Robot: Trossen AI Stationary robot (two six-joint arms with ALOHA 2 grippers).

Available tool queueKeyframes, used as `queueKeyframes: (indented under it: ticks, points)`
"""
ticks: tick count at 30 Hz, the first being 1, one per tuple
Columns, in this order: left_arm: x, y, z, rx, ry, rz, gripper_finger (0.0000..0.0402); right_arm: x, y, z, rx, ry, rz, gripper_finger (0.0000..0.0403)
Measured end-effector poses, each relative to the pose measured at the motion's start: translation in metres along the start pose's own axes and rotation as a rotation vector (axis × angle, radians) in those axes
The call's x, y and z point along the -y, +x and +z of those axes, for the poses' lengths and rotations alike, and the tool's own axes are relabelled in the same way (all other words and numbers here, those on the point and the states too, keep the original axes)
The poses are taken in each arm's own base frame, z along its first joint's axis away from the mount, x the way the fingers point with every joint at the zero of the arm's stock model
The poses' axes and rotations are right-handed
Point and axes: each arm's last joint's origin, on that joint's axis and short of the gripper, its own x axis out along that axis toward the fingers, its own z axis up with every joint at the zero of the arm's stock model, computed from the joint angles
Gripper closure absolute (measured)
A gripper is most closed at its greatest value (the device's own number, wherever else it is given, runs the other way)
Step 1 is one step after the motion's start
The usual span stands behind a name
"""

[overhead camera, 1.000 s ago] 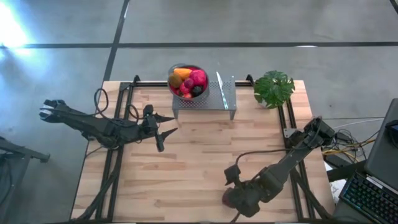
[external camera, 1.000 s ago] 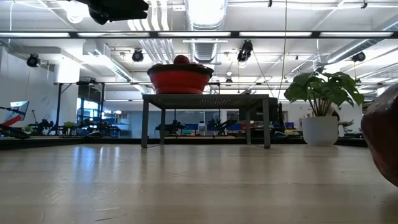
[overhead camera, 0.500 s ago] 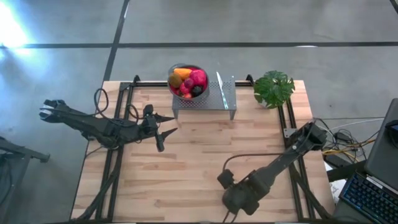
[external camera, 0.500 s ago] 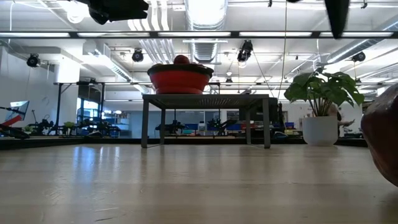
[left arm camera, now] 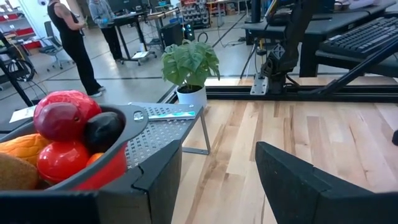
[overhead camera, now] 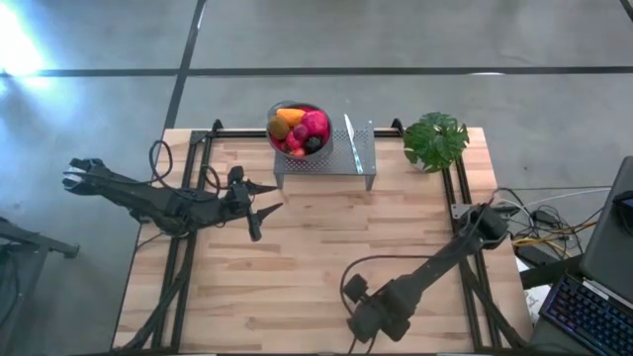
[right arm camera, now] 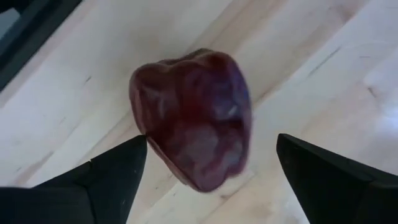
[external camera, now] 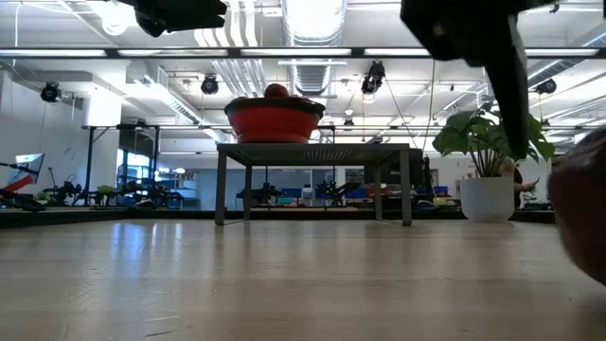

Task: Pick & Place Fruit
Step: Put the maroon apple into the red strainer bowl on the shelf

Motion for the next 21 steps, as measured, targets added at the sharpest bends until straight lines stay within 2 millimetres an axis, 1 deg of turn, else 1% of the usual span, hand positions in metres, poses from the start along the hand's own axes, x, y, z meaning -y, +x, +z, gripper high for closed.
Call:
queueKeyframes:
  ticks: [3, 7, 13, 17, 21]
  points:
    - [0.000, 0.000, 0.000, 0.000, 0.008, 0.000, 0.0190, 0.000, 0.009, 0.002, -0.011, -0.018, 0.003, 0.0043]
    - [0.000, 0.000, 0.000, 0.000, 0.010, 0.000, 0.0190, 0.000, 0.027, 0.006, -0.016, -0.019, 0.007, 0.0042]
    - [0.000, 0.000, 0.000, 0.000, 0.009, 0.000, 0.0190, 0.000, 0.051, 0.006, -0.065, -0.015, 0.011, 0.0059]
    - [0.000, 0.000, 0.000, 0.000, 0.008, 0.000, 0.0190, 0.001, 0.052, 0.007, -0.064, -0.015, 0.010, 0.0080]
    - [0.000, 0.000, 0.000, 0.000, 0.008, 0.000, 0.0190, 0.001, 0.048, 0.009, -0.049, -0.009, 0.005, 0.0114]
